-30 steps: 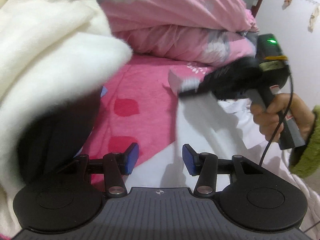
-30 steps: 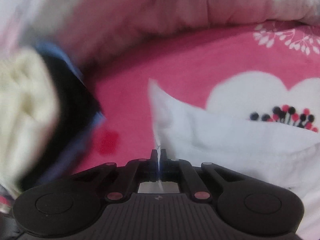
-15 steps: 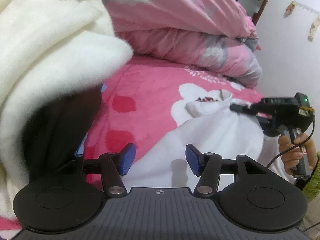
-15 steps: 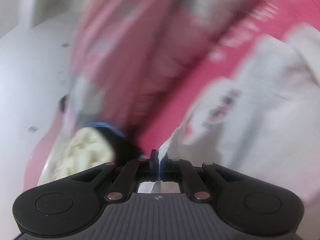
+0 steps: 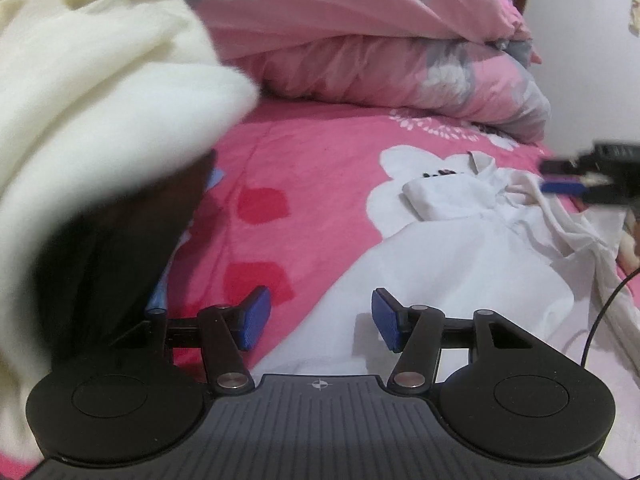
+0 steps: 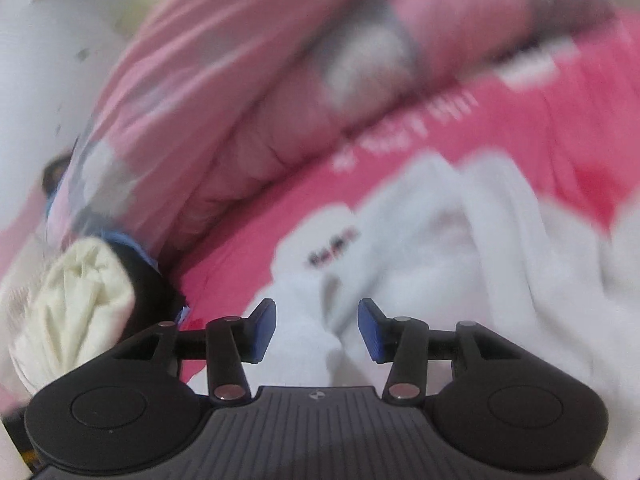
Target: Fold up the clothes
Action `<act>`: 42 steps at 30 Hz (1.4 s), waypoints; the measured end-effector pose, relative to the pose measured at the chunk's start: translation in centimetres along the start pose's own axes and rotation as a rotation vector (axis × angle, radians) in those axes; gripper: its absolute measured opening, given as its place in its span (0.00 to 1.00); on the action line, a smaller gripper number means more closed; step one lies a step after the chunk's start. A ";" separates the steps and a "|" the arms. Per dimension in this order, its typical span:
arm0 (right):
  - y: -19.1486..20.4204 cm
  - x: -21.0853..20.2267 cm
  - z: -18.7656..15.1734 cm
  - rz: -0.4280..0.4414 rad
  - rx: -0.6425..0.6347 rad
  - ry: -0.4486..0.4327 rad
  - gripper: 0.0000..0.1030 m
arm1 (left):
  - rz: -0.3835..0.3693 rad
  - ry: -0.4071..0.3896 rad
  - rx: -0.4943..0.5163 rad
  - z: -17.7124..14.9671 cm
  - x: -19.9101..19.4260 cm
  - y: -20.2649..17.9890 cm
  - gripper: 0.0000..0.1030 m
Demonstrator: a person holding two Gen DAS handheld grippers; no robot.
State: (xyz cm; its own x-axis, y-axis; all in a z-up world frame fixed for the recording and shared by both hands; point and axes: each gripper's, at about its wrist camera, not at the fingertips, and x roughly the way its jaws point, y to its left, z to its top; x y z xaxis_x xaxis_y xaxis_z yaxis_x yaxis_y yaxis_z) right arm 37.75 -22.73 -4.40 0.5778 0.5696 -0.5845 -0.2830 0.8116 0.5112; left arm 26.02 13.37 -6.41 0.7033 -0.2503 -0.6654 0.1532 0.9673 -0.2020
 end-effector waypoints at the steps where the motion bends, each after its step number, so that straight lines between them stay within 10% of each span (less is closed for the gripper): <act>1: 1.4 0.7 0.5 -0.002 -0.068 0.009 0.48 | -0.009 0.015 0.010 0.3 0.5 0.0 0.56; 5: 6.6 6.4 1.6 -0.009 -0.370 0.131 0.64 | -0.021 0.072 0.081 1.0 2.7 -0.2 0.56; 15: 10.4 17.9 0.5 -0.161 -0.730 0.503 0.52 | 0.003 0.045 0.221 -0.5 3.6 -1.9 0.25; 17: 9.8 18.0 0.2 -0.179 -0.714 0.492 0.44 | 0.017 0.024 0.208 -0.7 3.7 -2.2 0.14; 20: 9.7 17.1 0.6 -0.184 -0.676 0.404 0.04 | 0.084 -0.022 0.182 -0.8 3.5 -2.6 0.00; 28: 11.5 16.2 2.3 -0.146 -0.687 0.112 0.03 | 0.265 -0.141 0.091 0.1 1.8 -1.1 0.00; 37: 10.4 21.8 2.4 -0.115 -0.667 0.066 0.05 | 0.319 -0.105 0.127 -0.7 3.7 -1.2 0.00; 42: 8.3 22.7 3.2 -0.106 -0.535 0.036 0.43 | 0.314 -0.098 0.121 -0.8 3.8 -0.8 0.02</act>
State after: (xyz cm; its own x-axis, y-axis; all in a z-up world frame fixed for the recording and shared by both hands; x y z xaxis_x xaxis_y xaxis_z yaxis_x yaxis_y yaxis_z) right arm 50.94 -3.44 -11.43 0.6007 0.4775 -0.6412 -0.5797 0.8124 0.0619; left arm 28.02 11.60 -9.38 0.7912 0.0591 -0.6087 -0.0039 0.9958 0.0917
